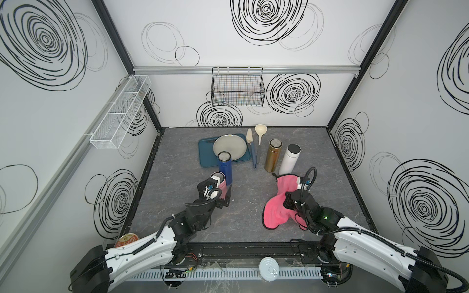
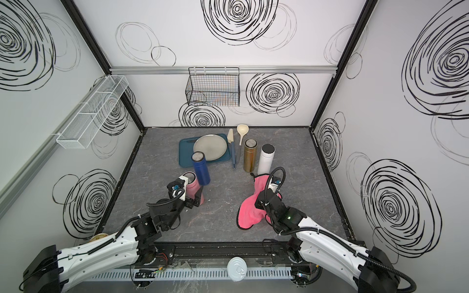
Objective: Wipe the surface of the thermos
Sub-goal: Pick up the thermos from the center of the board.
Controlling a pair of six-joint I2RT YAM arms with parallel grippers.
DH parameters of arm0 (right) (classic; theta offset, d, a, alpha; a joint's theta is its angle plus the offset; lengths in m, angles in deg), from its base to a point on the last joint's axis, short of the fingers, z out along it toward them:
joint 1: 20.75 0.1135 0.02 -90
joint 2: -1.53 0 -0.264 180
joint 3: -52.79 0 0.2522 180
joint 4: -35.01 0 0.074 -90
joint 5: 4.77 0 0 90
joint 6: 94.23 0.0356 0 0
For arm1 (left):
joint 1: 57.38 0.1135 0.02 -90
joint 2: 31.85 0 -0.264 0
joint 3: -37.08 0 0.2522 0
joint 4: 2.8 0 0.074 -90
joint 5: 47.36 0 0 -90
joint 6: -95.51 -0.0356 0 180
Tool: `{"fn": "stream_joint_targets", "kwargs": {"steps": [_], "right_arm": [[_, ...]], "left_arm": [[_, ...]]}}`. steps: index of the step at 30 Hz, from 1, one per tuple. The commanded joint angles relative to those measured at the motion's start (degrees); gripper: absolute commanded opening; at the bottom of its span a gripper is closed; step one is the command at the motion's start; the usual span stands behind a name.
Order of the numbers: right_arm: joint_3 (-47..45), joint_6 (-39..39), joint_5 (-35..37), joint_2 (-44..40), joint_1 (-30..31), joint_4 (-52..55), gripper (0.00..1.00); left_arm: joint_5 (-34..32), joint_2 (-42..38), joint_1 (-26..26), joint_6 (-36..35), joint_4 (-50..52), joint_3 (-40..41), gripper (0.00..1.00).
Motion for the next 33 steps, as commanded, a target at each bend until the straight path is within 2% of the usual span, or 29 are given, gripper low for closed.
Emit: {"fn": "stream_joint_targets", "kwargs": {"steps": [1, 13, 23, 28, 33], "right_arm": [[-0.3, 0.5, 1.0, -0.2, -0.3, 0.1, 0.00], [-0.6, 0.7, 1.0, 1.0, -0.4, -0.7, 0.00], [-0.4, 0.8, 0.4, 2.1, -0.4, -1.2, 0.00], [-0.4, 1.1, 0.0, 2.7, -0.4, -1.5, 0.00], [-0.6, 1.1, -0.2, 2.6, -0.4, -1.6, 0.00]], "left_arm": [[-1.3, 0.0, 1.7, 0.0, -7.9, 0.8, 0.99], [6.7, -0.6, 8.2, 3.1, -11.4, 2.3, 1.00], [8.9, 2.9, 8.7, 2.9, -12.8, 1.2, 0.96], [9.3, 4.9, 8.8, 2.7, -13.0, 0.3, 0.88], [10.0, 5.6, 8.7, 2.4, -13.4, -0.3, 0.71]]}}
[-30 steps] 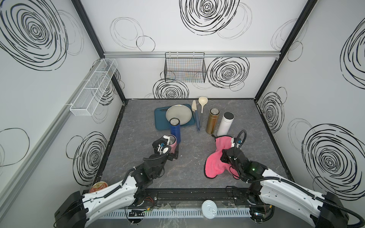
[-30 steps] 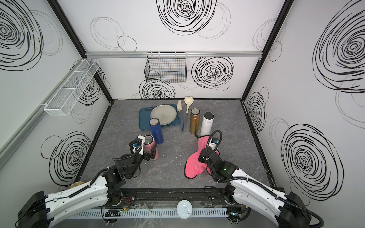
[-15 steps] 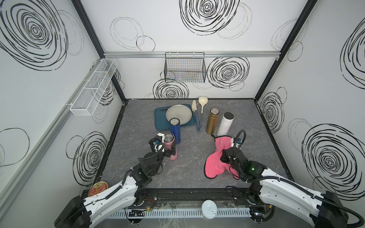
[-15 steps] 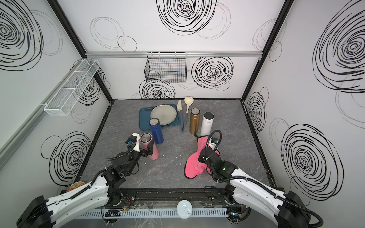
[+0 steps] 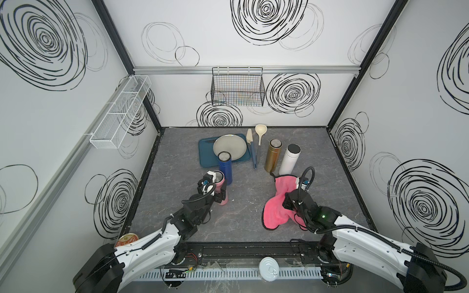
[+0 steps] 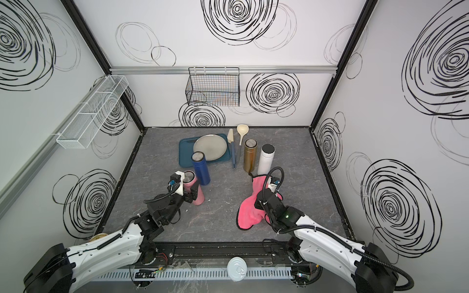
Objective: Wipe the surface of the thermos
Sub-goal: Pick up the thermos from the center of the board.
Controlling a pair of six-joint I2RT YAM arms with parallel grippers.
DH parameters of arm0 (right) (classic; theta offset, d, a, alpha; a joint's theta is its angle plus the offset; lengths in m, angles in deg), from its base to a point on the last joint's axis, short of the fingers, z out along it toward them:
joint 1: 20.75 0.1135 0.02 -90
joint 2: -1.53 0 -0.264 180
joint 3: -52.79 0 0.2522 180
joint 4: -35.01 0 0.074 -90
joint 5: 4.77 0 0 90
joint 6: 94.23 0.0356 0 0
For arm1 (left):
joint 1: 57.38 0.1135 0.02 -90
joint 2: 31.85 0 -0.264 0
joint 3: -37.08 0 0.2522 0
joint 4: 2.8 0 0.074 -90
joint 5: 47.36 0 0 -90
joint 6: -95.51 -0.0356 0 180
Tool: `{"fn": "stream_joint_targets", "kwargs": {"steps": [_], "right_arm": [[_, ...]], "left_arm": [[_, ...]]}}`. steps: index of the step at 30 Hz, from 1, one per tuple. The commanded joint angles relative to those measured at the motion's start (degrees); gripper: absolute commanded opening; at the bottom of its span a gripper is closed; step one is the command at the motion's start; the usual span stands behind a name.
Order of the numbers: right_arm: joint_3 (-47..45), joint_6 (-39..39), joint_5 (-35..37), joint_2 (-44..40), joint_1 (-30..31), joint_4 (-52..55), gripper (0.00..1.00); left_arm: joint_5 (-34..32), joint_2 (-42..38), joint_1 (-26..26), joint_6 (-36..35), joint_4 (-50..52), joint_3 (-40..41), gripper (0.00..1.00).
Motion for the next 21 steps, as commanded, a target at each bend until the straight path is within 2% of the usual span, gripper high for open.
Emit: {"fn": "stream_joint_targets", "kwargs": {"steps": [1, 3, 6, 9, 16, 21], "right_arm": [[-0.6, 0.8, 0.1, 0.0, -0.2, -1.0, 0.00], [-0.6, 0.7, 0.0, -0.2, -0.1, -1.0, 0.00], [-0.7, 0.6, -0.1, -0.2, -0.1, -1.0, 0.00], [-0.8, 0.6, -0.1, -0.3, -0.1, -1.1, 0.00], [-0.9, 0.5, -0.2, -0.2, -0.1, -1.3, 0.00], [-1.4, -0.1, -0.7, -0.4, 0.2, -2.4, 0.00]], "left_arm": [[0.7, 0.0, 0.4, -0.3, -3.6, -2.1, 0.68], [1.1, -0.2, 0.4, -0.6, -3.4, -2.5, 0.66], [1.1, -0.4, 0.4, -0.6, -3.0, -2.9, 0.78], [1.1, -0.4, 0.4, -0.8, -3.2, -3.0, 0.81], [2.0, 0.5, 0.5, -1.2, -4.4, -3.4, 0.69], [2.0, 1.4, 0.5, -1.6, -4.9, -4.0, 0.46]]}}
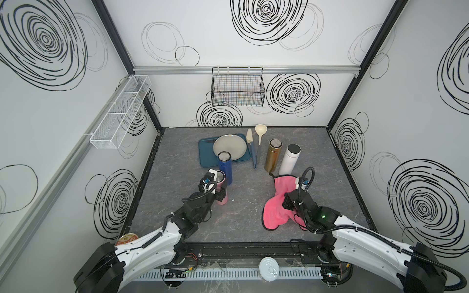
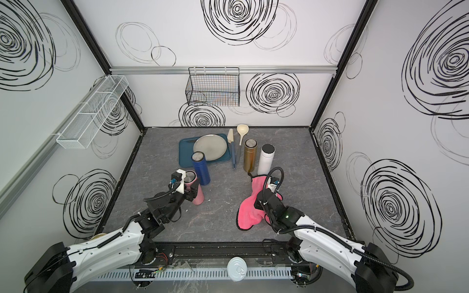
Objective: Wipe the surface of the thermos
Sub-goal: Pick up the thermos from the center of the board, then wipe the dirt from the surface of the thermos.
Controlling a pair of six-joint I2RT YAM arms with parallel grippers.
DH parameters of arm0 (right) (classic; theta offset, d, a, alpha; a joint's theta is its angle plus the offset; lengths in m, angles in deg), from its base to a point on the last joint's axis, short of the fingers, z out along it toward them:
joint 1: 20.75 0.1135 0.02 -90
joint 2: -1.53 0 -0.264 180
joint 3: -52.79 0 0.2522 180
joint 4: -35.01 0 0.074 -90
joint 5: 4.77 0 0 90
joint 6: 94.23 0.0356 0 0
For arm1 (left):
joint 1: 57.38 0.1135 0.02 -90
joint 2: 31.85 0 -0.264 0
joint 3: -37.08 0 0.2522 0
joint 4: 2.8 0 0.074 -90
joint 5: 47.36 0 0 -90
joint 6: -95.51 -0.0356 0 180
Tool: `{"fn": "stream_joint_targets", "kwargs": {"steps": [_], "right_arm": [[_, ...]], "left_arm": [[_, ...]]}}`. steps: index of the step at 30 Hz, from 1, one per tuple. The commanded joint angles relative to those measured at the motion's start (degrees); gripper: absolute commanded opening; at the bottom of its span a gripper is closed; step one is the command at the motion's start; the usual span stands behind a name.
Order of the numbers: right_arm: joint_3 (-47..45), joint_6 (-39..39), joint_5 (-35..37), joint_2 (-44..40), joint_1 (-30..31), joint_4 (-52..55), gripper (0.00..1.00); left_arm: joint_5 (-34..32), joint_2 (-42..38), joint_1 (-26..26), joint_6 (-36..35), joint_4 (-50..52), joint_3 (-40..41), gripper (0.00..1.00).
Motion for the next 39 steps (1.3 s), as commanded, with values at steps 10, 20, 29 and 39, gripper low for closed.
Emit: {"fn": "stream_joint_targets", "kwargs": {"steps": [10, 20, 29, 39], "right_arm": [[1.0, -7.5, 7.6, 0.4, 14.3, -10.5, 0.00], [8.9, -15.1, 8.3, 6.3, 21.7, -18.3, 0.00], [9.1, -18.8, -0.5, 1.7, 21.9, -26.9, 0.00], [-3.4, -14.6, 0.1, 1.2, 22.1, -34.5, 0.00]], "left_arm": [[6.0, -1.0, 2.3, 10.8, 8.8, -9.0, 0.00], [3.2, -9.7, -3.3, 14.9, 15.9, -10.6, 0.00], [-12.3, -3.9, -23.8, 1.6, 2.4, -12.7, 0.00], [-10.3, 3.1, -26.7, 4.2, -5.2, -14.9, 0.00]]}}
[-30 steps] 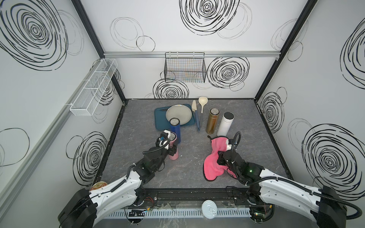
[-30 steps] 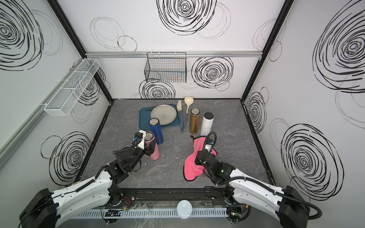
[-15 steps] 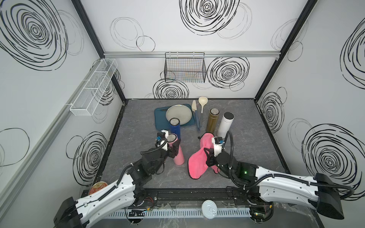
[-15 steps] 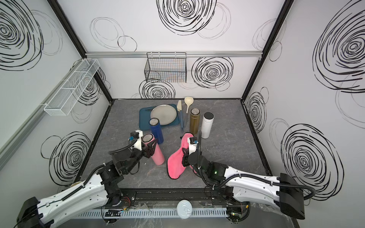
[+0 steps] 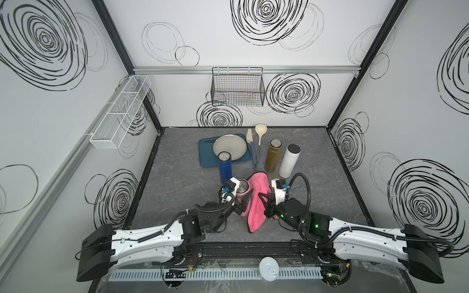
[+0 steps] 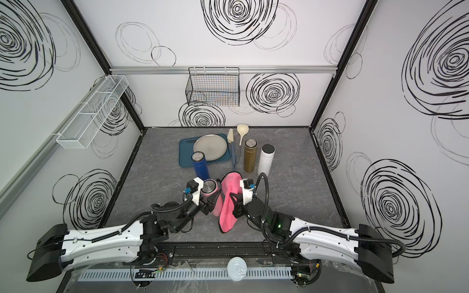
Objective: Wipe the surface of the thermos
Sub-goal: Wipe the dirt from the surface of the thermos.
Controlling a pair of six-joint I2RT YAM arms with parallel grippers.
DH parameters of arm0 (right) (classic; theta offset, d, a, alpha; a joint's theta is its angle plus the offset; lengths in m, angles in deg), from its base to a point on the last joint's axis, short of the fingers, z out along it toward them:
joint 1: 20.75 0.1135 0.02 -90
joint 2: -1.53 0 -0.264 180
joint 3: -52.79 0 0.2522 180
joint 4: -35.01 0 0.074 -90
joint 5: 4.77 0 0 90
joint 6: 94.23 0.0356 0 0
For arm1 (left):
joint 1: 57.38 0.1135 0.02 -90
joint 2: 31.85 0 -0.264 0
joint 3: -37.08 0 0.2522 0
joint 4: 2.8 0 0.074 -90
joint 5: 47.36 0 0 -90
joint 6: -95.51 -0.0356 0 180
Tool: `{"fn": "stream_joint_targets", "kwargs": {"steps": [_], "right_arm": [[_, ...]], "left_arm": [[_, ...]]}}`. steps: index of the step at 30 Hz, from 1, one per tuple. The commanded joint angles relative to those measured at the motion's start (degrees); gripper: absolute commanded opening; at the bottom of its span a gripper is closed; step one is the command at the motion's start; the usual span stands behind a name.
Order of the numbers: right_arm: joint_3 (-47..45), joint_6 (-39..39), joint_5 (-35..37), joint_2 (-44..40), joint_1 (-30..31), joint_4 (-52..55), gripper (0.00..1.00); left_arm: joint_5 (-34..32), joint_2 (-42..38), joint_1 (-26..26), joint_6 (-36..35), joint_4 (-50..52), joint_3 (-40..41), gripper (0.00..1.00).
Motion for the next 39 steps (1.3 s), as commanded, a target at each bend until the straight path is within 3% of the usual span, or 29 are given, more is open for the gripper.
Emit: {"fn": "stream_joint_targets", "kwargs": {"steps": [1, 9, 16, 20, 25, 31, 39], "right_arm": [[-0.9, 0.4, 0.0, -3.6, 0.5, -4.6, 0.00], [6.5, -6.8, -4.8, -7.9, 0.8, -3.0, 0.00], [0.2, -2.7, -3.6, -2.5, 0.8, -6.6, 0.00], [-4.4, -2.2, -4.0, -6.0, 1.7, -8.8, 0.00], [-2.0, -8.3, -7.5, -13.6, 3.1, -9.0, 0.00], [1.2, -10.2, -9.6, -11.3, 4.3, -10.1, 0.00], [-9.1, -5.6, -2.9, -8.4, 4.3, -14.5, 0.00]], "left_arm": [[-0.5, 0.1, -0.8, 1.3, -11.0, -3.1, 0.00], [2.2, 2.1, -1.6, 2.1, -11.0, -4.9, 0.00], [2.8, 1.7, -2.3, 1.0, -12.4, -4.1, 0.00], [2.3, 2.1, -2.3, -1.4, -14.8, -3.4, 0.00], [3.5, 2.9, -2.4, -4.8, -21.0, -0.9, 0.00], [5.6, 3.4, -2.3, -5.2, -20.3, -1.7, 0.00], [4.2, 4.4, -2.4, -4.8, -20.5, -1.5, 0.00]]}}
